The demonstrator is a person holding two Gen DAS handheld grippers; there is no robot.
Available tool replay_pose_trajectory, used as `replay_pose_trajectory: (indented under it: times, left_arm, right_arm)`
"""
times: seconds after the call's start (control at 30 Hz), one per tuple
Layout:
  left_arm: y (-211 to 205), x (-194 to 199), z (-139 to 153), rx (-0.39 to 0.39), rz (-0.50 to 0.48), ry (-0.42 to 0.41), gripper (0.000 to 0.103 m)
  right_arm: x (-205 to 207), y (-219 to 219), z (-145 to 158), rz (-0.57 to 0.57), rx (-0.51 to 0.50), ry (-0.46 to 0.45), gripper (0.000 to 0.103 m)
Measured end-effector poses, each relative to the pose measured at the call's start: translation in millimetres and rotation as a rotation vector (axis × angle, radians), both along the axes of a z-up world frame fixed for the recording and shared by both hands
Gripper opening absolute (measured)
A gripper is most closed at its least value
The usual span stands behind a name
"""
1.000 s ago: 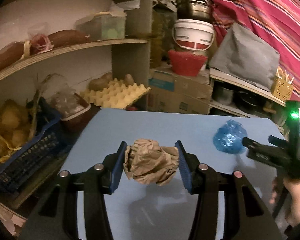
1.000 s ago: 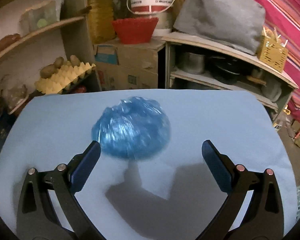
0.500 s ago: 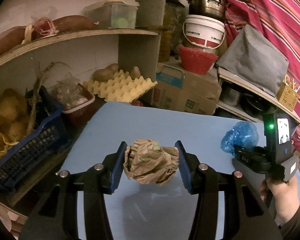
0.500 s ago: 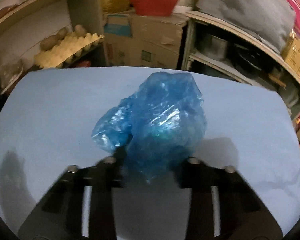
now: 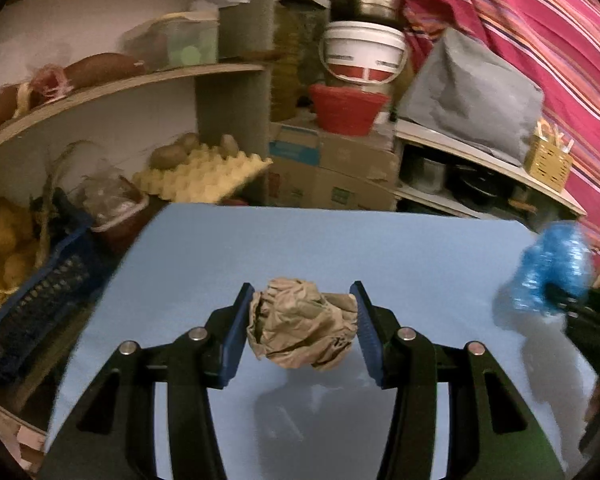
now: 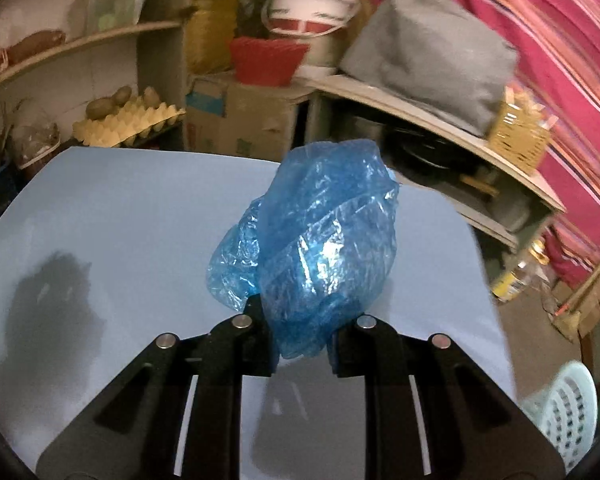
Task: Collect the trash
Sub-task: 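Carry the brown paper and the blue bag over the basket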
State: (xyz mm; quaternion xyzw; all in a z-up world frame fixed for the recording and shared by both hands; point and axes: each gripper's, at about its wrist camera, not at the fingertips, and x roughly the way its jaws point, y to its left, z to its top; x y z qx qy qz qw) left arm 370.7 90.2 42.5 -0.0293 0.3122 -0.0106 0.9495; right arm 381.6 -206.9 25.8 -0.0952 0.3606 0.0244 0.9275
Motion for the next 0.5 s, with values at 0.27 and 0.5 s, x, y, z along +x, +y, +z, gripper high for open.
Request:
replay_pose_trajectory:
  times: [0.27, 0.5]
  left_arm:
    - [-82.5, -12.6, -13.8, 0.047, -0.124, 0.029, 0.049]
    - [-163.1, -55.7, -3.0, 0.089, -0.240, -0.009, 0.049]
  right_arm:
    - [-95.8, -134.0, 22.7, -0.173, 0.071, -0.033, 0.018]
    - [-147.5, -251.9, 23.2, -0.341, 0.148, -0.036, 0.018]
